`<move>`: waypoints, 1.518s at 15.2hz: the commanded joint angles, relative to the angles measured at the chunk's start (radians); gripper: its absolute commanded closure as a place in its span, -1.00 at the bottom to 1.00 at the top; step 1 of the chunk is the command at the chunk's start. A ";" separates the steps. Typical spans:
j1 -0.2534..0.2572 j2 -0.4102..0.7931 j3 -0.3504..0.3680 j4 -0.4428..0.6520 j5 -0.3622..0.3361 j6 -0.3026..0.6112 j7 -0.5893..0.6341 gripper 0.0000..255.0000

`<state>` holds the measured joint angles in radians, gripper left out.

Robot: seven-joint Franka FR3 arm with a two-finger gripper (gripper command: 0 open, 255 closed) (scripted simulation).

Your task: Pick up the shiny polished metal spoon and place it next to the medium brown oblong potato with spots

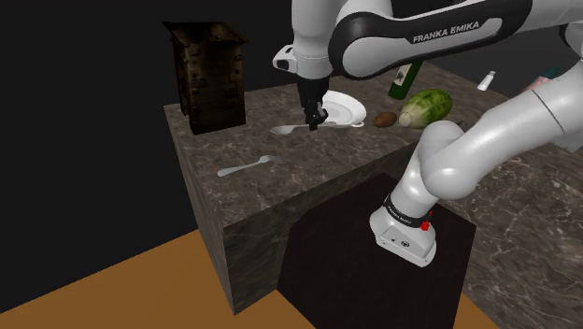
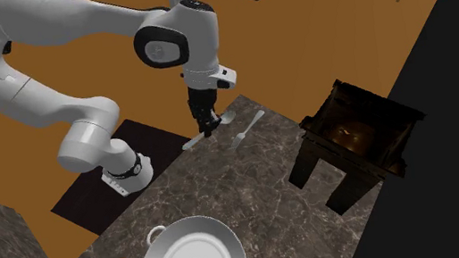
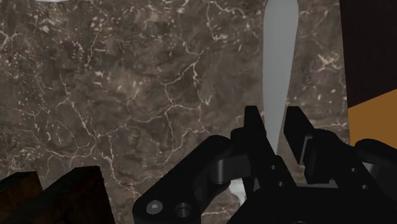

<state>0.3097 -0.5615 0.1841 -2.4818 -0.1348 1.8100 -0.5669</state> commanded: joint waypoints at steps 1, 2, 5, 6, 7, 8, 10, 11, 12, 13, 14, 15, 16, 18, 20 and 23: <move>-0.016 -0.045 -0.037 -0.038 -0.020 0.002 -0.046 1.00; -0.025 -0.065 -0.057 -0.055 -0.032 0.003 -0.069 1.00; -0.056 -0.122 -0.118 -0.100 -0.073 0.006 -0.140 1.00; -0.068 -0.139 -0.140 -0.113 -0.089 0.007 -0.163 1.00; -0.080 -0.154 -0.161 -0.124 -0.105 0.009 -0.187 1.00; -0.093 -0.168 -0.182 -0.135 -0.121 0.011 -0.211 1.00; -0.119 -0.193 -0.226 -0.151 -0.156 0.016 -0.260 1.00; -0.133 -0.203 -0.248 -0.158 -0.173 0.019 -0.285 1.00; -0.148 -0.211 -0.271 -0.163 -0.191 0.023 -0.309 1.00; -0.162 -0.218 -0.294 -0.167 -0.210 0.027 -0.334 1.00; -0.176 -0.224 -0.317 -0.170 -0.228 0.032 -0.359 1.00; -0.190 -0.227 -0.340 -0.171 -0.246 0.037 -0.383 1.00; -0.205 -0.229 -0.364 -0.171 -0.265 0.043 -0.408 1.00; -0.232 -0.228 -0.411 -0.168 -0.300 0.056 -0.457 1.00; -0.245 -0.224 -0.434 -0.176 -0.318 0.076 -0.474 1.00; -0.249 -0.215 -0.442 -0.211 -0.330 0.118 -0.463 1.00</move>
<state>0.0618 -0.7844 -0.2543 -2.6841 -0.4607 1.9118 -1.0335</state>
